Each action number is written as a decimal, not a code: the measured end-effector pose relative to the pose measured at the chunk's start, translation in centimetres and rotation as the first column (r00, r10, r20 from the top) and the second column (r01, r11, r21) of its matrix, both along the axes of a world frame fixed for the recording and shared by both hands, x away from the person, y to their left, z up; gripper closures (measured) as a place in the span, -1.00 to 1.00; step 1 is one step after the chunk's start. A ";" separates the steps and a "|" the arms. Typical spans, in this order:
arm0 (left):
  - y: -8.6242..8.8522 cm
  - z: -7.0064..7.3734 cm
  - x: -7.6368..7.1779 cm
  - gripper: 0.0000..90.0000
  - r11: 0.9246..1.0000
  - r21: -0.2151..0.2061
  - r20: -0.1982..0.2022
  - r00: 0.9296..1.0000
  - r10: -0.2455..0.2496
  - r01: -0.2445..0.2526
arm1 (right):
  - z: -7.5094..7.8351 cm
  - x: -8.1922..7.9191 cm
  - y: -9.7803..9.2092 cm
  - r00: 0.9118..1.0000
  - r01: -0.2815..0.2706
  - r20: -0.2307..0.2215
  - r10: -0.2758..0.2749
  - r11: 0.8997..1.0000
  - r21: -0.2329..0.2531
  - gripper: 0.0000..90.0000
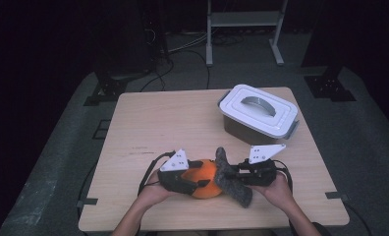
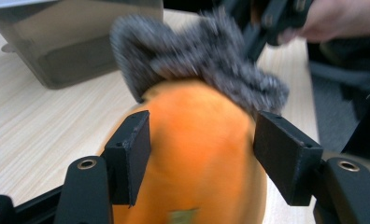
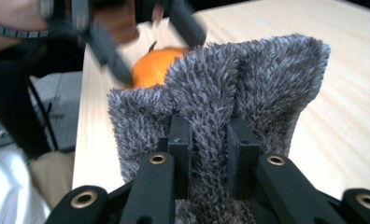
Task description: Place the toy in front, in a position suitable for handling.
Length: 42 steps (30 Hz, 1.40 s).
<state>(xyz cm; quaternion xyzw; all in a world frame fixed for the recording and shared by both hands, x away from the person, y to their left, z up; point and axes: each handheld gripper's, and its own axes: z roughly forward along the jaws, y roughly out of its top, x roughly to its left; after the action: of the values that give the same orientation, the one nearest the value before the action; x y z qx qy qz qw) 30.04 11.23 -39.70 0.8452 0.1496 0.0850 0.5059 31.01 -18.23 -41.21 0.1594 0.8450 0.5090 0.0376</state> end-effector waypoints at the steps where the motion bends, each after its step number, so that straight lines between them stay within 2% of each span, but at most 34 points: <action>1: 0.3 0.1 0.1 -0.24 1.000 0.004 -0.013 1.000 0.000 0.000 | -0.2 0.0 -0.1 1.000 -0.008 -0.014 0.008 1.000 0.000 0.64; 3: 0.5 -0.1 0.2 -0.24 1.000 0.023 -0.021 1.000 0.005 -0.004 | -0.5 0.1 -0.4 0.999 -0.011 -0.032 0.011 1.000 -0.001 0.64; 6: 0.4 -0.8 0.3 -0.23 0.999 0.041 -0.059 0.998 -0.025 0.028 | -0.2 0.2 -0.8 1.000 0.000 -0.031 0.000 1.000 0.002 0.64; 10: 0.0 -0.8 0.0 -0.21 0.993 0.068 -0.083 0.993 -0.089 0.095 | 0.2 0.3 -0.9 1.000 0.019 -0.025 -0.018 0.999 0.030 0.64; 11: -0.1 -0.7 -0.1 -0.19 0.989 0.077 -0.090 0.989 -0.118 0.125 | 0.1 0.3 -0.8 0.999 0.016 -0.030 -0.015 1.000 0.027 0.63; 13: -0.1 -0.4 -0.2 -0.16 0.987 0.071 -0.090 0.986 -0.138 0.145 | -0.3 0.3 -0.5 0.999 0.004 -0.046 -0.004 1.000 0.009 0.63; 15: 0.1 -0.1 -0.1 -0.16 0.991 0.045 -0.078 0.989 -0.123 0.126 | -0.6 0.2 -0.4 0.998 -0.013 -0.058 0.013 1.000 0.009 0.63; 16: 0.1 0.0 0.0 -0.19 0.994 0.045 -0.058 0.994 -0.096 0.099 | -0.7 0.2 -0.4 0.998 -0.022 -0.062 0.023 1.000 0.010 0.63; 17: 0.1 0.1 0.0 -0.19 0.996 0.049 -0.050 0.996 -0.076 0.078 | -0.7 0.2 -0.3 0.998 -0.028 -0.062 0.028 1.000 0.008 0.63; 20: 0.1 -0.2 0.1 -0.19 0.994 0.076 -0.063 0.995 -0.072 0.076 | -0.7 0.1 -0.4 0.997 -0.031 -0.068 0.032 0.999 0.010 0.63; 24: -0.1 -0.6 0.0 -0.14 0.987 0.088 -0.115 0.986 -0.123 0.134 | -0.6 0.2 -0.4 0.998 -0.025 -0.063 0.025 1.000 -0.006 0.62; 25: -0.2 -0.6 0.0 -0.14 0.983 0.100 -0.123 0.983 -0.140 0.152 | -0.6 0.2 -0.4 0.998 -0.024 -0.060 0.023 1.000 -0.009 0.62; 28: -0.5 -0.6 -0.3 -0.17 0.974 0.119 -0.132 0.976 -0.175 0.190 | -0.7 0.3 -0.5 0.997 -0.017 -0.071 0.016 1.000 -0.014 0.62; 29: -0.4 -0.6 -0.3 -0.17 0.974 0.118 -0.133 0.975 -0.177 0.193 | -0.8 0.3 -0.5 0.997 -0.020 -0.073 0.019 1.000 -0.013 0.61; 31: -0.3 -0.4 -0.2 -0.17 0.976 0.113 -0.133 0.976 -0.173 0.189 | -0.8 0.3 -0.5 0.997 -0.025 -0.074 0.024 1.000 -0.012 0.62; 33: 0.0 -0.2 0.0 -0.17 0.981 0.089 -0.127 0.979 -0.160 0.172 | -0.9 0.2 -0.5 0.996 -0.033 -0.077 0.032 0.999 -0.013 0.62; 35: 0.3 0.1 0.2 -0.19 0.991 0.067 -0.100 0.989 -0.108 0.115 | -0.9 0.1 -0.5 0.996 -0.046 -0.082 0.045 0.999 -0.012 0.63; 36: 0.3 0.1 0.3 -0.22 0.995 0.050 -0.093 0.992 -0.085 0.090 | -1.0 0.0 -0.5 0.995 -0.054 -0.088 0.053 0.998 -0.013 0.63; 38: 0.3 0.1 0.3 -0.22 0.997 0.052 -0.070 0.996 -0.053 0.057 | -1.1 -0.1 -0.4 0.994 -0.067 -0.090 0.066 0.998 -0.013 0.63; 40: 0.2 0.0 0.5 -0.23 0.997 0.056 -0.079 0.996 -0.047 0.051 | -1.1 -0.2 -0.4 0.992 -0.083 -0.092 0.081 0.996 -0.015 0.63; 42: 0.0 -0.6 0.5 -0.24 0.995 0.084 -0.089 0.995 -0.048 0.055 | -1.1 -0.3 -0.4 0.992 -0.086 -0.090 0.084 0.996 -0.018 0.63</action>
<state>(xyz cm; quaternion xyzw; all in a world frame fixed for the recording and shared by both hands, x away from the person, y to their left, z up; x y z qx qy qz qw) 30.56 11.18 -40.32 0.8728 0.1457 0.0416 0.4640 30.69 -18.59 -42.34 0.1455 0.8575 0.4931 -0.0204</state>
